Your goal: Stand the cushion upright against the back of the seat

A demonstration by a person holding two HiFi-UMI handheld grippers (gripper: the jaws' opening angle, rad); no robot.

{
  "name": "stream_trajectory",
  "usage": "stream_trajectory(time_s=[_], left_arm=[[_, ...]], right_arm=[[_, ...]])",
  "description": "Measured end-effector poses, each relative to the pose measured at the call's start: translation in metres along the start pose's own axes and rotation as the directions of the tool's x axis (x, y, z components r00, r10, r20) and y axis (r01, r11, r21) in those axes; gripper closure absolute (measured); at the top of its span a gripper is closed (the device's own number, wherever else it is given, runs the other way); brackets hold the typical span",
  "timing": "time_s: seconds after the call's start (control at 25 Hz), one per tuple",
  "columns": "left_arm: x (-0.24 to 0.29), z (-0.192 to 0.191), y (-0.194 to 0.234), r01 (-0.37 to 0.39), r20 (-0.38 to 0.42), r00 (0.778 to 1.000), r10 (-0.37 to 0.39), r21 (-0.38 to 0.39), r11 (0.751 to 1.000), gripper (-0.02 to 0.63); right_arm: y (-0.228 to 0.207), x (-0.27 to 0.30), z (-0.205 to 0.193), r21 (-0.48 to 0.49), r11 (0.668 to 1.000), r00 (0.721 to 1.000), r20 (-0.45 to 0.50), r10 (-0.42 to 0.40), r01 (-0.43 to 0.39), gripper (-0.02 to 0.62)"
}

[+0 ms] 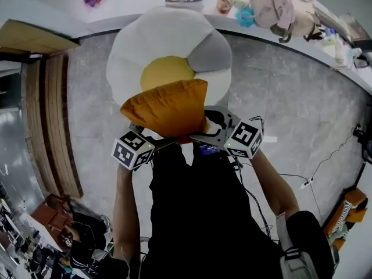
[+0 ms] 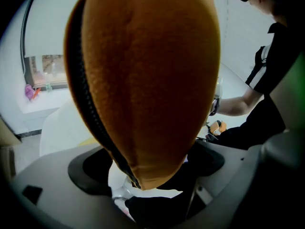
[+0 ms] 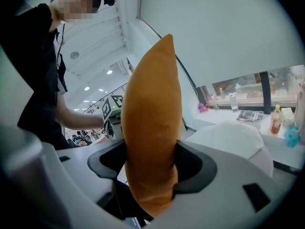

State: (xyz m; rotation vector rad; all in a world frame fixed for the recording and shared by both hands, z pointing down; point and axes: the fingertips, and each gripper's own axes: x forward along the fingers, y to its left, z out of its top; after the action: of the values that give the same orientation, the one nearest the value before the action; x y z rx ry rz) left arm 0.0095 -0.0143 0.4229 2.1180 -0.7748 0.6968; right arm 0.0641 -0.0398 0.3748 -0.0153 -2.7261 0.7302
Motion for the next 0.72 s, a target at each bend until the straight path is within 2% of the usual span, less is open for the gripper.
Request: stream_trajectory(time_s=[0.2,0.44,0.6,0.72], left_arm=[[0.018,-0.023,0.033,-0.092,-0.025,0.996,0.091,-0.077,0.993,0.123],[0.042,-0.060,0.077,-0.132,-0.057,0.990,0.126,-0.115,0.985,0.131],[0.069,-0.099,0.123,-0.140,-0.151,0.981,0.123,-0.105,0.985,0.155],[0.099,-0.139,0.165,-0.164,-0.208,0.968,0.140,-0.103,0.981,0.161]], right_arm=[[-0.032,0.023,-0.030,0.100,0.995,1.000,-0.022,-0.005,0.007,0.275],[-0.064,0.066,-0.070,0.156,0.988,0.991,-0.129,0.035,-0.014,0.275],[-0.094,0.110,-0.117,0.160,0.987,0.963,-0.266,0.035,0.009,0.275],[-0.121,0.143,-0.162,0.177,0.984,0.926,-0.376,0.035,0.034,0.275]])
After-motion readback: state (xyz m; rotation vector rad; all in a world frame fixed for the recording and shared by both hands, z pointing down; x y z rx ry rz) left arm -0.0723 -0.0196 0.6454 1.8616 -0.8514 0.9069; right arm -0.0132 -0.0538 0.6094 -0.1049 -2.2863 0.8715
